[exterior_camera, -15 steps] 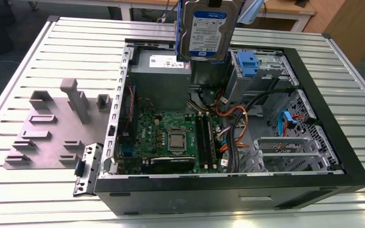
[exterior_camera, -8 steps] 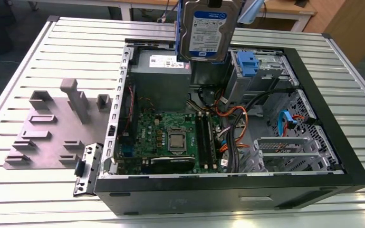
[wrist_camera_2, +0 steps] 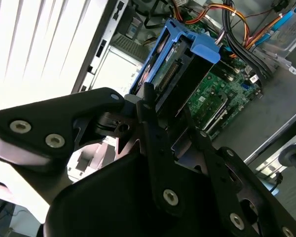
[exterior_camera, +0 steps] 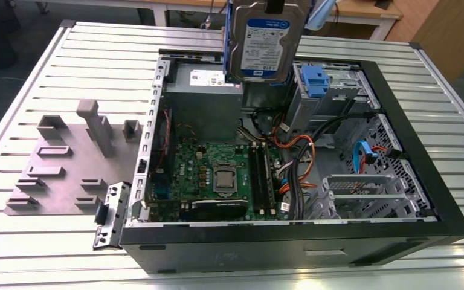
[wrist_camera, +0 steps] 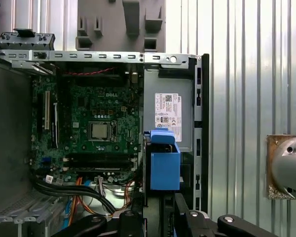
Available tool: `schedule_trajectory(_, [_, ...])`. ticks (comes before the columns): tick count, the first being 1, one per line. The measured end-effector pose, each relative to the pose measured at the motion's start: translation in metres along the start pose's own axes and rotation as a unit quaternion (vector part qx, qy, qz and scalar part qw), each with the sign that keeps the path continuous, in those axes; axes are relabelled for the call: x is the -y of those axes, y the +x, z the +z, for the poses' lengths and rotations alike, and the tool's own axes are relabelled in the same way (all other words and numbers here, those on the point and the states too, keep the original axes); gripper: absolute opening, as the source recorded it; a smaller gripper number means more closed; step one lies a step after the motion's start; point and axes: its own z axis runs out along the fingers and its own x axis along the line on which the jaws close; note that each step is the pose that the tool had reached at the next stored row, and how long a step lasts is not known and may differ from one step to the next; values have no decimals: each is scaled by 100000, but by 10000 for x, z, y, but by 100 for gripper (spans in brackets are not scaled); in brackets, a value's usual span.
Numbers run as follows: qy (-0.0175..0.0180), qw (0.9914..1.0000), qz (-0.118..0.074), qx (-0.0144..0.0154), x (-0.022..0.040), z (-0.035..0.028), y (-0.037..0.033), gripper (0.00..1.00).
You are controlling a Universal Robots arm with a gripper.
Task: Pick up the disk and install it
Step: 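Pick up the disk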
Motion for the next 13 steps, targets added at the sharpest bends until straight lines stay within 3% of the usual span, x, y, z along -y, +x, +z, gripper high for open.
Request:
schedule_trajectory(7, [-2,100000,0,-61,1,-8,160,35])
schedule_trajectory(13, [0,100000,1,-120,3,-18,347,35])
